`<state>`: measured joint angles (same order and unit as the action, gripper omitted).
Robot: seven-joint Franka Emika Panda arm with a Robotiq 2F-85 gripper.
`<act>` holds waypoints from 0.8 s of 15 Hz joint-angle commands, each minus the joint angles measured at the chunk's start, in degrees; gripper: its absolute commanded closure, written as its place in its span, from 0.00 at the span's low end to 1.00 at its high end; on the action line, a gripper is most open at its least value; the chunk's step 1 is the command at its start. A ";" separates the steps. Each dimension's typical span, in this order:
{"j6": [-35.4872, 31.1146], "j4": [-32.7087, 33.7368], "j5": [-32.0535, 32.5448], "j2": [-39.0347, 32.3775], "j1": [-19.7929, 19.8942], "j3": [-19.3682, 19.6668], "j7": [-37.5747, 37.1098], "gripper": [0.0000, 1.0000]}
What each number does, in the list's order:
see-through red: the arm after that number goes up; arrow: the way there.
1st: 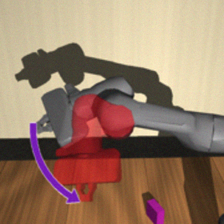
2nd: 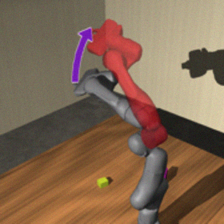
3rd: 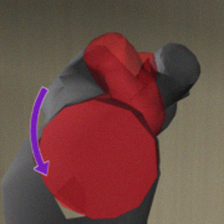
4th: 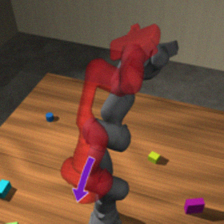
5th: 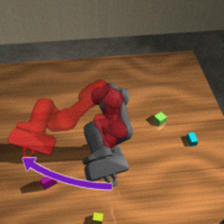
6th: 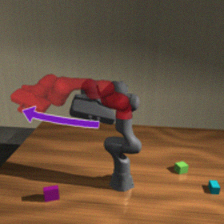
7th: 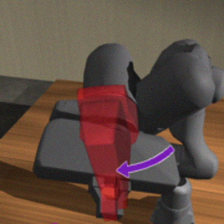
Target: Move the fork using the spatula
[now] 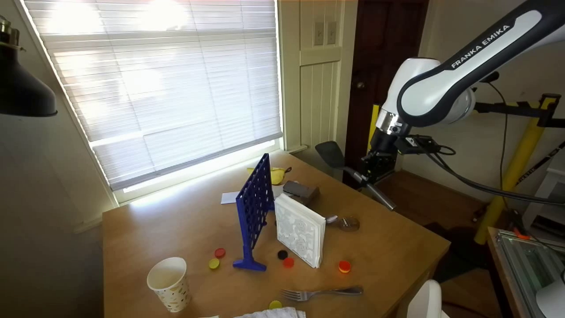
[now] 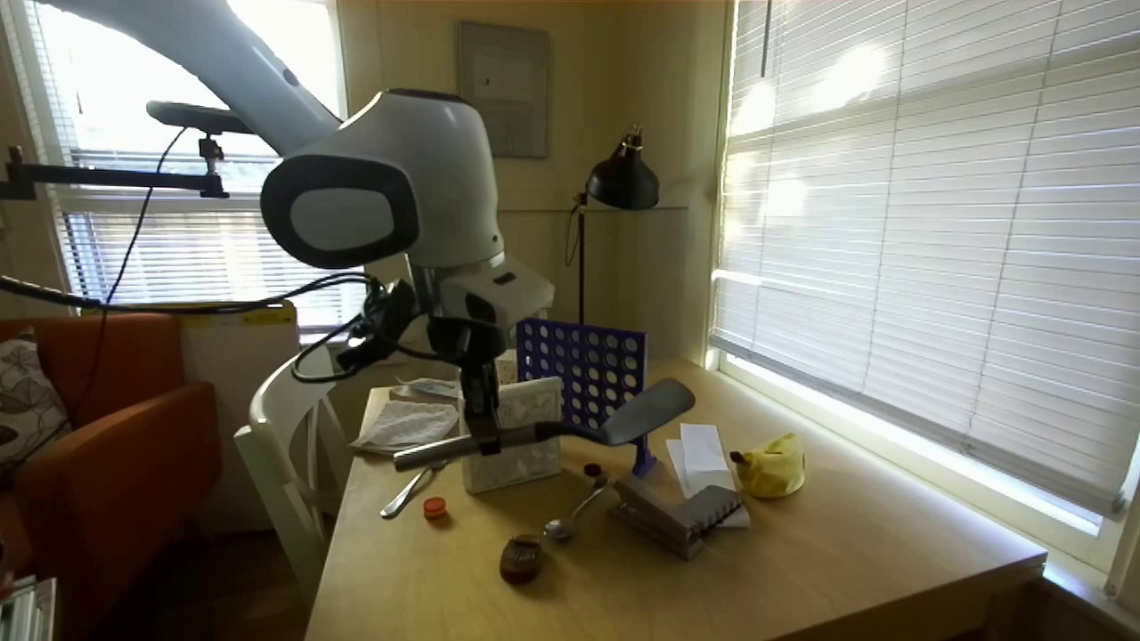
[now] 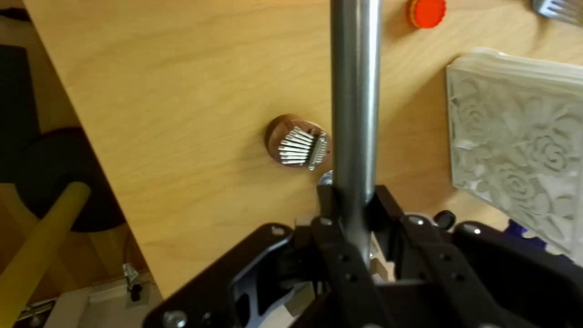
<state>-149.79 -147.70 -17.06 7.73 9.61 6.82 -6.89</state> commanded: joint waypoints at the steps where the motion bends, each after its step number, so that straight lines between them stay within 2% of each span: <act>1: -3.86 1.63 2.99 -5.60 0.99 2.10 0.10 0.94; 4: -10.78 1.51 0.79 -10.31 0.67 3.26 3.60 0.94; 6: -15.64 1.82 -3.43 -13.78 0.55 2.57 8.86 0.94; 12: -17.20 5.30 -8.37 -21.58 2.73 0.10 17.50 0.94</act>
<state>-166.09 -145.78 -22.50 -9.73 10.51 8.59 6.05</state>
